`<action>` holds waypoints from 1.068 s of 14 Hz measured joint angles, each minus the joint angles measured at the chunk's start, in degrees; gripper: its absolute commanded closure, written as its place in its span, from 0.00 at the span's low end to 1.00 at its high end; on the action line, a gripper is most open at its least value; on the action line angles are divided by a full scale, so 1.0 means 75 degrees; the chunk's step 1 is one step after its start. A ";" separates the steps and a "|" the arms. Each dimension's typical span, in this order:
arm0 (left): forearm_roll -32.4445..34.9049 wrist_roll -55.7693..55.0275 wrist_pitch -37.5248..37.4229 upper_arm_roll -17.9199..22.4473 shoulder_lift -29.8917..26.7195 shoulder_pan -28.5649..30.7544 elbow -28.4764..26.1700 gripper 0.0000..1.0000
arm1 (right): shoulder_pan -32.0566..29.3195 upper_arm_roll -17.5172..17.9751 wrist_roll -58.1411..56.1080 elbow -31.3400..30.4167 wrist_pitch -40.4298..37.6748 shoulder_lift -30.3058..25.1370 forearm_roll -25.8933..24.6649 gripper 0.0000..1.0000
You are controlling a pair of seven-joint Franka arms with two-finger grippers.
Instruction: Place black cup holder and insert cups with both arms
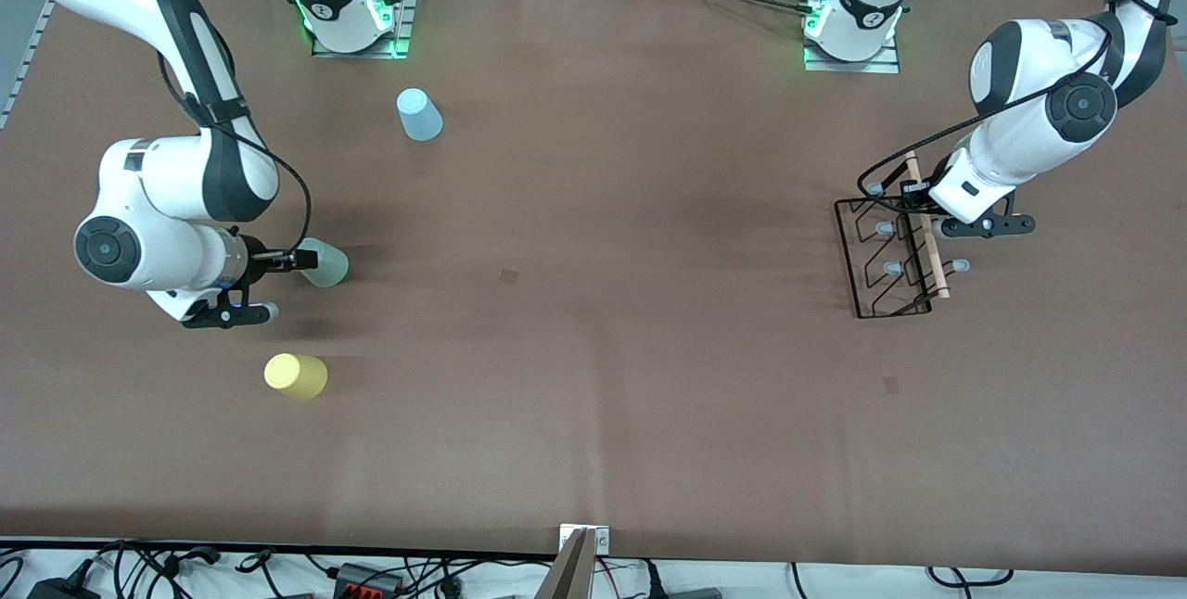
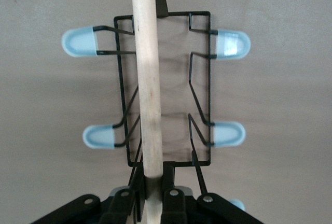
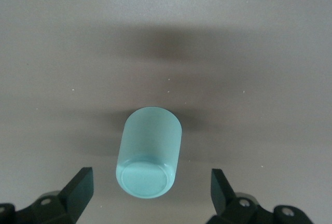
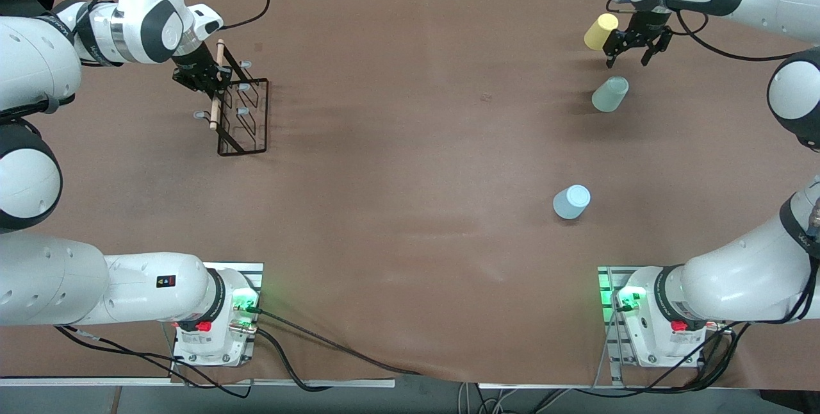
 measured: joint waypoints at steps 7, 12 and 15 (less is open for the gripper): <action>-0.0007 -0.0018 -0.1549 -0.0829 0.0003 -0.0192 0.1171 0.99 | 0.0026 0.0006 0.0588 -0.0950 0.0969 -0.0250 0.0003 0.00; -0.0178 -0.1356 -0.2788 -0.2568 0.0432 -0.0326 0.2976 1.00 | 0.0079 0.0011 0.1084 -0.1152 0.1286 -0.0250 0.0006 0.00; -0.0229 -0.3156 -0.2802 -0.3718 0.1349 -0.0804 0.4020 1.00 | 0.0115 0.0016 0.1145 -0.1244 0.1303 -0.0215 0.0006 0.00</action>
